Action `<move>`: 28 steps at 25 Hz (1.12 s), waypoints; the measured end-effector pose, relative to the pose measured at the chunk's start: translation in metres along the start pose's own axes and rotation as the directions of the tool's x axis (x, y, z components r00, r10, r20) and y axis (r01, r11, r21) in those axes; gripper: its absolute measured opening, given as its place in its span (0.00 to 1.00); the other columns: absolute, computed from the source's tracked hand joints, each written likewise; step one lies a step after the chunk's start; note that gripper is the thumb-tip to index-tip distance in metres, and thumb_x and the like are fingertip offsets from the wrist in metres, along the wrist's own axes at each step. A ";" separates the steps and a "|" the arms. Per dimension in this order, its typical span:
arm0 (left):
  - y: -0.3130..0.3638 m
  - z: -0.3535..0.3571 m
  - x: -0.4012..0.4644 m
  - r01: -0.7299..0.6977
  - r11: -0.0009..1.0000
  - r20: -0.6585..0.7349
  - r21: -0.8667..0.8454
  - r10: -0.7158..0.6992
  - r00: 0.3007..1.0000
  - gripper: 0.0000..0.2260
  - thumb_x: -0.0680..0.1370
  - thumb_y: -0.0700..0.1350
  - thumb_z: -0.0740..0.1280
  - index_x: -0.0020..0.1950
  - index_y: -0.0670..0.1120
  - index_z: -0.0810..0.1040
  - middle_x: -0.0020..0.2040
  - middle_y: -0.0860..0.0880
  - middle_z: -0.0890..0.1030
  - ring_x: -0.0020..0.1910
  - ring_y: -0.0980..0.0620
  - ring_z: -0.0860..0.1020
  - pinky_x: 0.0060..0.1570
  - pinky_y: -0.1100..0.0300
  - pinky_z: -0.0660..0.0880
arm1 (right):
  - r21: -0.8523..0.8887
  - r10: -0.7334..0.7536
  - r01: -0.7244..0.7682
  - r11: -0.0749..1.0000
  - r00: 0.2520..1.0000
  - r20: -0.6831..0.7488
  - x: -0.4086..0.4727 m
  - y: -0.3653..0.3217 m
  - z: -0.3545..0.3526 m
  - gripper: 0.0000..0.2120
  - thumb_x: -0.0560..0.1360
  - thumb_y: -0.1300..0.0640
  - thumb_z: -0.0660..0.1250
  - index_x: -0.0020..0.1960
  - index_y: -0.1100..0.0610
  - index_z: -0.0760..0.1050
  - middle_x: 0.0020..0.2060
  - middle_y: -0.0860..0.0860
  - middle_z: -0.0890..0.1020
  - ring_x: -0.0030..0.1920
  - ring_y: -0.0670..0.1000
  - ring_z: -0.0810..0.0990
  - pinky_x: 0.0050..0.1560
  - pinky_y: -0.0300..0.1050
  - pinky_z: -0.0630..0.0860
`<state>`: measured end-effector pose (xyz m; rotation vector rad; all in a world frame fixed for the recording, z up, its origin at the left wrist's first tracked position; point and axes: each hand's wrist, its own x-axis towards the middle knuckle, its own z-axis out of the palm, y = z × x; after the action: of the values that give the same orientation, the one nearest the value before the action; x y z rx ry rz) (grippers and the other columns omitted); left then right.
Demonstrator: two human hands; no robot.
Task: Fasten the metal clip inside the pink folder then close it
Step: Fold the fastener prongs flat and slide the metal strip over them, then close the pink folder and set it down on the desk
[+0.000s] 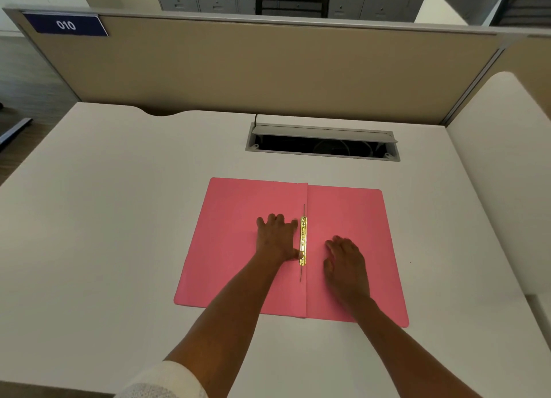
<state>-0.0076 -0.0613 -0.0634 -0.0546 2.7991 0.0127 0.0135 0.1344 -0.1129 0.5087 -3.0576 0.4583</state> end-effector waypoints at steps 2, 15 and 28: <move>-0.001 0.001 0.000 -0.001 1.000 0.011 -0.013 0.001 1.000 0.40 0.69 0.66 0.70 0.76 0.52 0.62 0.66 0.43 0.75 0.66 0.41 0.71 0.64 0.41 0.64 | -0.053 0.042 -0.038 0.998 0.995 0.086 0.013 0.011 0.000 0.26 0.79 0.48 0.54 0.74 0.59 0.63 0.75 0.58 0.66 0.75 0.60 0.62 0.75 0.57 0.59; -0.021 0.018 -0.005 -0.040 0.959 -0.022 -0.279 0.036 0.999 0.35 0.73 0.66 0.67 0.77 0.54 0.64 0.67 0.45 0.76 0.66 0.42 0.72 0.62 0.47 0.67 | -0.113 0.065 -0.054 0.992 0.993 0.095 0.023 0.038 0.012 0.35 0.79 0.38 0.43 0.79 0.57 0.44 0.80 0.54 0.49 0.79 0.55 0.46 0.78 0.56 0.47; -0.110 0.031 -0.036 0.519 0.758 -0.116 -0.394 -0.602 0.790 0.22 0.78 0.56 0.64 0.69 0.48 0.70 0.68 0.42 0.70 0.64 0.38 0.70 0.61 0.44 0.65 | -0.106 0.071 -0.061 0.992 0.993 0.093 0.022 0.037 0.010 0.35 0.79 0.38 0.44 0.79 0.57 0.45 0.79 0.55 0.51 0.79 0.55 0.48 0.78 0.56 0.48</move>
<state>0.0416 -0.1696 -0.0809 -1.0568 2.8505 0.3718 -0.0191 0.1579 -0.1317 0.4389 -3.1777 0.2823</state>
